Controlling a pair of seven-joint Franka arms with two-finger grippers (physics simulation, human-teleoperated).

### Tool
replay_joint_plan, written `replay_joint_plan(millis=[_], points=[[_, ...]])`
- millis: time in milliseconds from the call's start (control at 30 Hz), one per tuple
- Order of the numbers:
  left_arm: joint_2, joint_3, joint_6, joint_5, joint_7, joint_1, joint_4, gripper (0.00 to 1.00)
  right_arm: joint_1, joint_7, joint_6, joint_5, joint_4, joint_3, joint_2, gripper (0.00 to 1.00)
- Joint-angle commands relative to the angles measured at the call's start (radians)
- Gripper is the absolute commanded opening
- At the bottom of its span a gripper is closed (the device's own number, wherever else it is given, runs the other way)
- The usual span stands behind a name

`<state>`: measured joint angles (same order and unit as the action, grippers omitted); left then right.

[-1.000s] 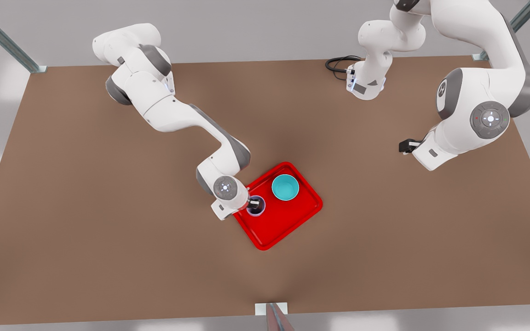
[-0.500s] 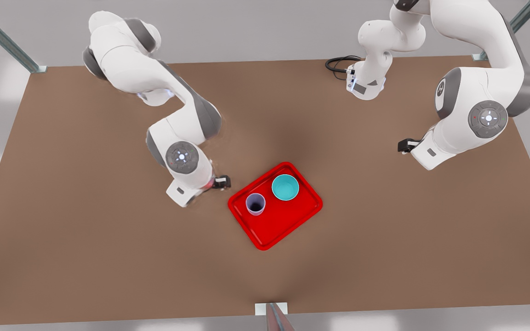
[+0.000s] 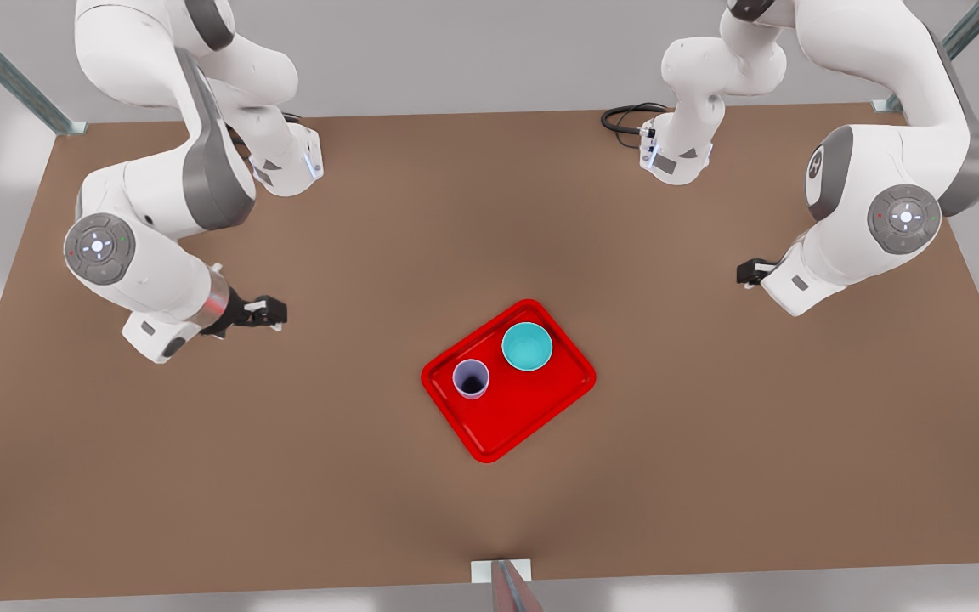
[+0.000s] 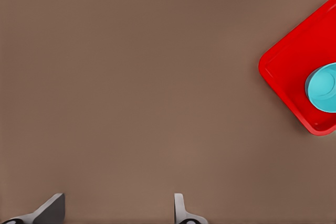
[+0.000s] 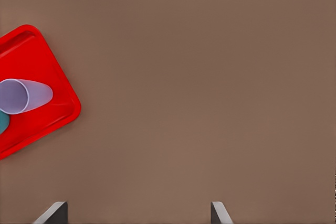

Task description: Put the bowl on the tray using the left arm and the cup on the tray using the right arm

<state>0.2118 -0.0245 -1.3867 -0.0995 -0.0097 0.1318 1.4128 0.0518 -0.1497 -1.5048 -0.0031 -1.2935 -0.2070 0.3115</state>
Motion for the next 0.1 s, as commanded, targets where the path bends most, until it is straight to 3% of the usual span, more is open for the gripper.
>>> replay_joint_plan(millis=[0,67], points=[[0.0,0.0,0.0,0.0,-0.001,0.0,0.0,1.0,0.002,-0.001,0.0,0.0,0.0,0.0,0.0,1.0],[0.0,0.0,0.0,0.0,-0.001,0.0,0.0,1.0,0.0,-0.001,0.0,-0.002,-0.001,0.0,0.0,1.0]])
